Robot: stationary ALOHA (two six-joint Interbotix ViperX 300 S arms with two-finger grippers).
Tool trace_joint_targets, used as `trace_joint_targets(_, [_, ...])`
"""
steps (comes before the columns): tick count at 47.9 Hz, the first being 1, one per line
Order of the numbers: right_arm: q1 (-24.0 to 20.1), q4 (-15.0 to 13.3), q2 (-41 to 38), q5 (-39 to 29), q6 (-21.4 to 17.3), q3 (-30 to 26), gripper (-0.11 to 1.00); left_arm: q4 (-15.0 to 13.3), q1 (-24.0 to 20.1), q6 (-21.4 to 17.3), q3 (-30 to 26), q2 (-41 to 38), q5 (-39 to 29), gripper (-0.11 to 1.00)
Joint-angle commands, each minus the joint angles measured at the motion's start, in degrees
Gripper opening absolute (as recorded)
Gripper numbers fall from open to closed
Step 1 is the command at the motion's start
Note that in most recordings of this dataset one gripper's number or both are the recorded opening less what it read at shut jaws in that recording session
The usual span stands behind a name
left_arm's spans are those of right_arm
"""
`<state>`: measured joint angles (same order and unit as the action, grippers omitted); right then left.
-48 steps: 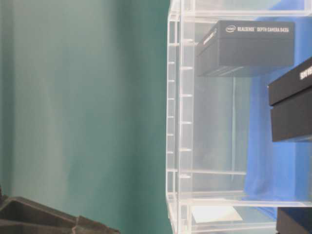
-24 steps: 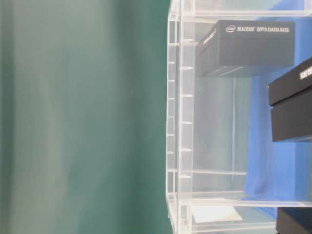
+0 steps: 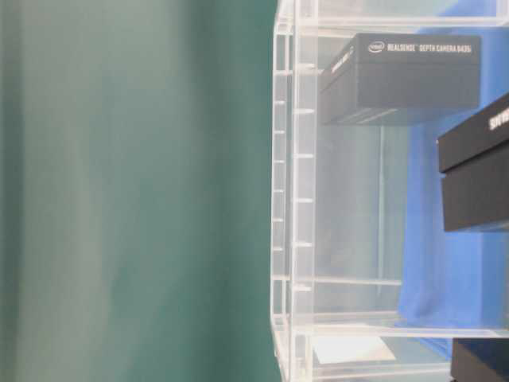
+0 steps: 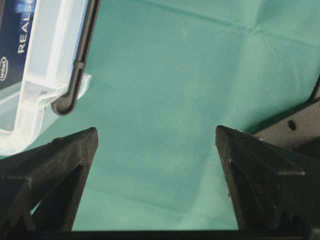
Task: Take out the box from the case.
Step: 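Open the left gripper, release the box, and retract left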
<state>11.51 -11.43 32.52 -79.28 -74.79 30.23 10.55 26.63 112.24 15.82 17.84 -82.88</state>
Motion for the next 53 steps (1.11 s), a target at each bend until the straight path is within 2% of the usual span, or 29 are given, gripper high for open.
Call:
trace_joint_targets(1, [0.00,-0.09,0.44,0.00,-0.09,-0.53,0.92,0.09,-1.93,-0.62,-0.26,1.67,0.09,0.97])
trace_joint_targets(13, [0.00,-0.09,0.44,0.00,-0.09,-0.53,0.92,0.00,-9.40,-9.14,2.11,4.39,0.18,0.97])
trace_joint_targets(28, [-0.09,-0.09,0.53,-0.09,-0.26,-0.53,0.92,-0.26,-22.68,-22.15,4.48,7.56,-0.18,0.97])
trace_joint_targets(35, [-0.09,-0.09,0.44,-0.09,-0.44,-0.53,0.92,-0.53,-27.95,-27.07,4.66,8.00,-0.53,0.97])
trace_joint_targets(45, [-0.09,-0.09,0.44,-0.88,-1.58,-0.62,0.92,-0.53,-33.13,-32.43,4.57,8.00,-1.32,0.97])
trace_joint_targets(53, [-0.09,-0.09,0.44,-1.76,-1.85,-0.62,0.92,-0.79,-34.72,-34.10,4.66,8.00,-1.32,0.97])
